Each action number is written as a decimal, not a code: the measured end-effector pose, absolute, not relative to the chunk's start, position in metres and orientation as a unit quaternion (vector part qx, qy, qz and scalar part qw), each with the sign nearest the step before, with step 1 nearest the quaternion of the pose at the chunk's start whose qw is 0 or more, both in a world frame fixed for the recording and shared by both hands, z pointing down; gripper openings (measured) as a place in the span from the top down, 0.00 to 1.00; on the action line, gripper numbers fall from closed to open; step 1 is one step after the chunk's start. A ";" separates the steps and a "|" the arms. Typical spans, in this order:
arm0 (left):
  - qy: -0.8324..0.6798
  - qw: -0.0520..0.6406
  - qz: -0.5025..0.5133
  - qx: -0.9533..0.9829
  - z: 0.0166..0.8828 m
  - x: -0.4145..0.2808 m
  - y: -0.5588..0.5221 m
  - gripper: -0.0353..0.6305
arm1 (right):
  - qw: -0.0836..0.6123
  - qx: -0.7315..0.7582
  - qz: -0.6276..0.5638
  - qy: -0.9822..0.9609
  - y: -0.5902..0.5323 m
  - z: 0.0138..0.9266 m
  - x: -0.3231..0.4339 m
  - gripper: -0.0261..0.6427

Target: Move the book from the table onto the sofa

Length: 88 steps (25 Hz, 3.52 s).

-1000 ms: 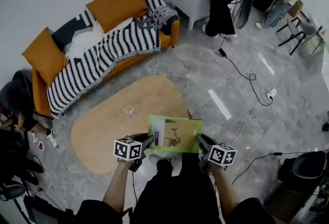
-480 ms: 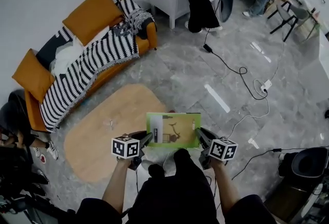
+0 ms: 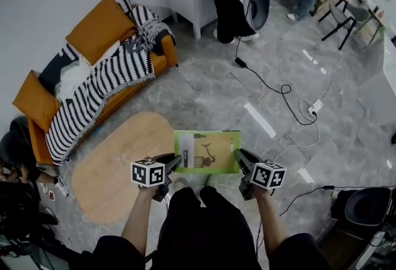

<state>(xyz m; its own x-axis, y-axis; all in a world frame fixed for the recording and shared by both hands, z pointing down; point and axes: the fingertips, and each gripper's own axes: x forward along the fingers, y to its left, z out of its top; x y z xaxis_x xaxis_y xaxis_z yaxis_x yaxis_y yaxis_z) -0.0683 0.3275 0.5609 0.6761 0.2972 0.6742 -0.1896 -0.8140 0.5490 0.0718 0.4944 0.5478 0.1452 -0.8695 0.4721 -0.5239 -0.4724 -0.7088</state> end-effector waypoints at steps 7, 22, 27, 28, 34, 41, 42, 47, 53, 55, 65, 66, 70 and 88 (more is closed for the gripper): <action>0.027 0.300 0.407 0.862 0.558 -0.020 0.316 0.80 | 0.193 -0.727 -0.457 0.475 0.484 0.552 0.120 0.85; 0.000 0.333 0.389 0.859 0.583 0.046 0.245 0.80 | 0.173 -0.716 -0.462 0.495 0.399 0.568 0.201 0.85; -0.008 0.346 0.386 0.855 0.587 0.079 0.205 0.80 | 0.158 -0.710 -0.466 0.503 0.353 0.568 0.239 0.85; -0.010 0.348 0.386 0.854 0.587 0.086 0.195 0.80 | 0.156 -0.708 -0.468 0.505 0.341 0.567 0.247 0.85; -0.025 0.353 0.384 0.853 0.590 0.128 0.136 0.80 | 0.149 -0.696 -0.478 0.514 0.278 0.572 0.291 0.85; -0.048 0.357 0.370 0.856 0.582 0.142 0.103 0.80 | 0.141 -0.683 -0.474 0.537 0.235 0.566 0.315 0.85; -0.052 0.360 0.369 0.855 0.580 0.145 0.090 0.80 | 0.139 -0.682 -0.475 0.539 0.220 0.564 0.320 0.85; -0.071 0.372 0.361 0.852 0.575 0.160 0.045 0.80 | 0.128 -0.671 -0.480 0.551 0.167 0.560 0.341 0.85; -0.107 0.388 0.343 0.849 0.575 0.177 0.006 0.80 | 0.112 -0.648 -0.482 0.579 0.113 0.559 0.367 0.85; -0.122 0.395 0.339 0.845 0.575 0.190 -0.013 0.80 | 0.103 -0.637 -0.487 0.589 0.087 0.560 0.384 0.85; -0.233 0.423 0.292 0.826 0.554 0.233 -0.088 0.80 | 0.060 -0.553 -0.500 0.664 -0.035 0.546 0.446 0.85; -0.245 0.424 0.287 0.823 0.550 0.236 -0.095 0.80 | 0.054 -0.543 -0.501 0.672 -0.046 0.544 0.450 0.85; -0.279 0.428 0.269 0.816 0.542 0.242 -0.113 0.80 | 0.038 -0.515 -0.500 0.695 -0.082 0.539 0.461 0.85; -0.358 0.452 0.218 0.788 0.550 0.183 -0.244 0.80 | -0.015 -0.443 -0.490 0.750 -0.261 0.542 0.402 0.85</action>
<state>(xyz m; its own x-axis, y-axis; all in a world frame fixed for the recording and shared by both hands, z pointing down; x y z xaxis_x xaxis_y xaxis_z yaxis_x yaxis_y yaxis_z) 0.1831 -0.2441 0.5504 0.6493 -0.3665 0.6664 -0.7603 -0.3357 0.5561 0.4021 -0.2614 0.5423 -0.6065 -0.6499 0.4579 -0.6803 0.1262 -0.7220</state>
